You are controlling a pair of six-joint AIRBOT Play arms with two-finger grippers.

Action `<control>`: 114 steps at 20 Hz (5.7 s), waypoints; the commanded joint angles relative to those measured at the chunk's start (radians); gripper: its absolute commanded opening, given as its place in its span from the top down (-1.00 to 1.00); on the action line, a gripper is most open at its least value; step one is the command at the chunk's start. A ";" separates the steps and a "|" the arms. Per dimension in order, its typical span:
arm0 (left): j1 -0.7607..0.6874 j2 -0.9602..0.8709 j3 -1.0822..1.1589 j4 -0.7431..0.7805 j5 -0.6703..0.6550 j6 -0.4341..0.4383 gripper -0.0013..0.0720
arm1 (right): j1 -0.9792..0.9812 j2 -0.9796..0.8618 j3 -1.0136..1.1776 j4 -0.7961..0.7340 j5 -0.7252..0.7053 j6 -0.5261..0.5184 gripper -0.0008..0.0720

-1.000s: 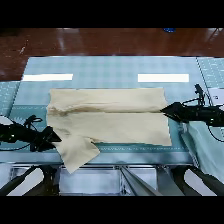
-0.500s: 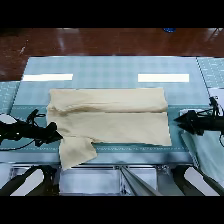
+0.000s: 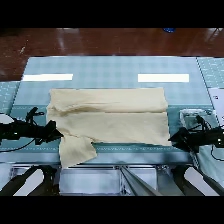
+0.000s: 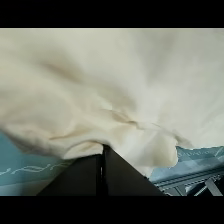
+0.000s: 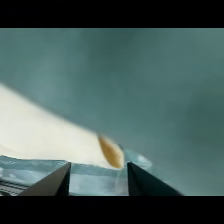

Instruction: Fold the shirts.

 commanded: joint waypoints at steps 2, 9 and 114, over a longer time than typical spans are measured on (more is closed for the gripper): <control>0.000 0.002 0.001 -0.003 0.000 0.001 0.91 | 0.081 0.000 -0.010 -0.022 -0.056 0.027 -0.16; 0.002 0.002 0.015 -0.003 -0.003 0.020 0.91 | 0.228 0.000 0.004 0.167 -0.150 -0.097 0.90; -0.560 0.327 0.549 0.350 0.099 -0.197 0.91 | 1.112 -0.604 1.081 0.402 -0.420 0.092 0.90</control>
